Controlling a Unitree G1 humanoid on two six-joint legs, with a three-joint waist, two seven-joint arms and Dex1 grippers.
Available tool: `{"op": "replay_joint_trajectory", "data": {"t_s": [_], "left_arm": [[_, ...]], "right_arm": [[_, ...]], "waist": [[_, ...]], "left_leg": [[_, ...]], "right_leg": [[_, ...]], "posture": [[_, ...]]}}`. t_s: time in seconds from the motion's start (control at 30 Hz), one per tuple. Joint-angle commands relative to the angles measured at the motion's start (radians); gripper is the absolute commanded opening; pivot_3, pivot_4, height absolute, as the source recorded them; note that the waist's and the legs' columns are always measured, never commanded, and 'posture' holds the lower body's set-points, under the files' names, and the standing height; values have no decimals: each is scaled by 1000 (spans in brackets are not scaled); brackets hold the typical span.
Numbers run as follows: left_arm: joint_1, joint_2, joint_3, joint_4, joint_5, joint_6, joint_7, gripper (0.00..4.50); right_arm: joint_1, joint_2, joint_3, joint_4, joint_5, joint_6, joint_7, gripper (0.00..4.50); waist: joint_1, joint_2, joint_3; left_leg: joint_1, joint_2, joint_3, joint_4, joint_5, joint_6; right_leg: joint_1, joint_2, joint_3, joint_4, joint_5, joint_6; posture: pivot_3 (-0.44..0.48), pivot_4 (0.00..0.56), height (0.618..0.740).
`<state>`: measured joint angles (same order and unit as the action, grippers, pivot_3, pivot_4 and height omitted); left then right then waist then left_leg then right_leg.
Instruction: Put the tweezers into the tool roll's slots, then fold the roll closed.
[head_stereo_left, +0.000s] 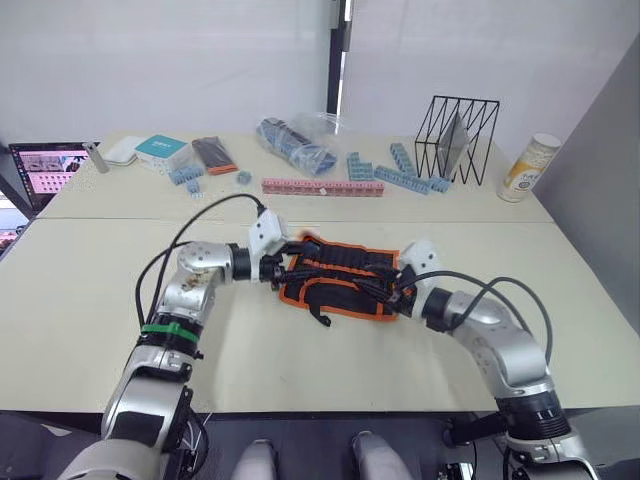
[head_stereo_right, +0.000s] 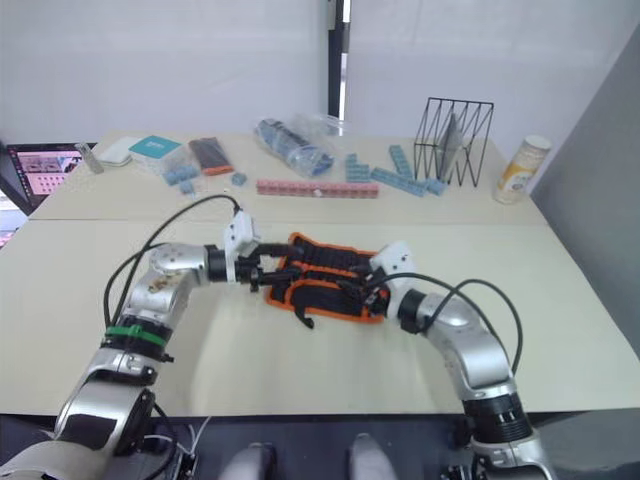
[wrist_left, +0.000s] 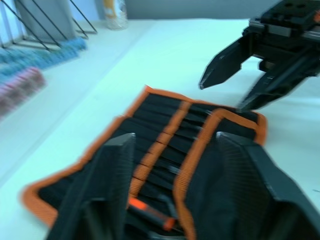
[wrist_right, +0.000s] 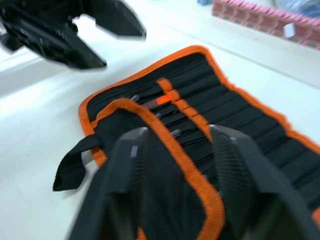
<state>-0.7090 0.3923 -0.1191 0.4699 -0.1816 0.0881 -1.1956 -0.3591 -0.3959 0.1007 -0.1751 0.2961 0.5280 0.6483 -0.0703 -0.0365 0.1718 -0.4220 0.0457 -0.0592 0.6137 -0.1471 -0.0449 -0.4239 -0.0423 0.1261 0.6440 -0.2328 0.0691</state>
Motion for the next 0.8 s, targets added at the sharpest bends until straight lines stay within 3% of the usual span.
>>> {"op": "replay_joint_trajectory", "data": {"t_s": [0.03,0.1,0.13,0.43,0.6,0.8], "left_arm": [[35,-16,-52,-82,43,10,48,1017],[58,-25,-70,-104,57,20,72,343],[62,-28,-75,-104,65,22,87,47],[46,-56,-103,-13,116,12,155,16],[8,-98,-87,194,146,-38,248,16],[-2,-85,-93,332,168,-113,267,16]], "right_arm": [[0,28,28,-27,-20,-3,-33,564],[5,39,46,-10,-47,-12,-52,0],[7,44,53,0,-59,-18,-61,0],[31,107,106,84,-131,-76,-108,0],[14,103,109,204,-217,-157,-168,0],[50,71,86,256,-251,-233,-181,0]], "waist": [[1,0,0],[1,0,0],[2,0,0],[2,0,0],[5,0,0],[5,-1,-2]], "left_leg": [[0,0,0,0,0,0],[0,0,0,0,0,0],[-1,0,0,0,0,0],[0,0,0,0,0,0],[1,0,0,0,0,0],[8,0,1,2,0,0]], "right_leg": [[0,0,0,0,0,0],[0,0,0,0,0,0],[0,0,0,0,0,0],[0,0,0,-1,0,0],[2,0,0,-1,0,0],[10,0,0,-3,-3,-5]], "posture": [[0,150,740],[0,150,740],[0,150,740],[0,150,740],[0,150,740],[0,150,740]]}}
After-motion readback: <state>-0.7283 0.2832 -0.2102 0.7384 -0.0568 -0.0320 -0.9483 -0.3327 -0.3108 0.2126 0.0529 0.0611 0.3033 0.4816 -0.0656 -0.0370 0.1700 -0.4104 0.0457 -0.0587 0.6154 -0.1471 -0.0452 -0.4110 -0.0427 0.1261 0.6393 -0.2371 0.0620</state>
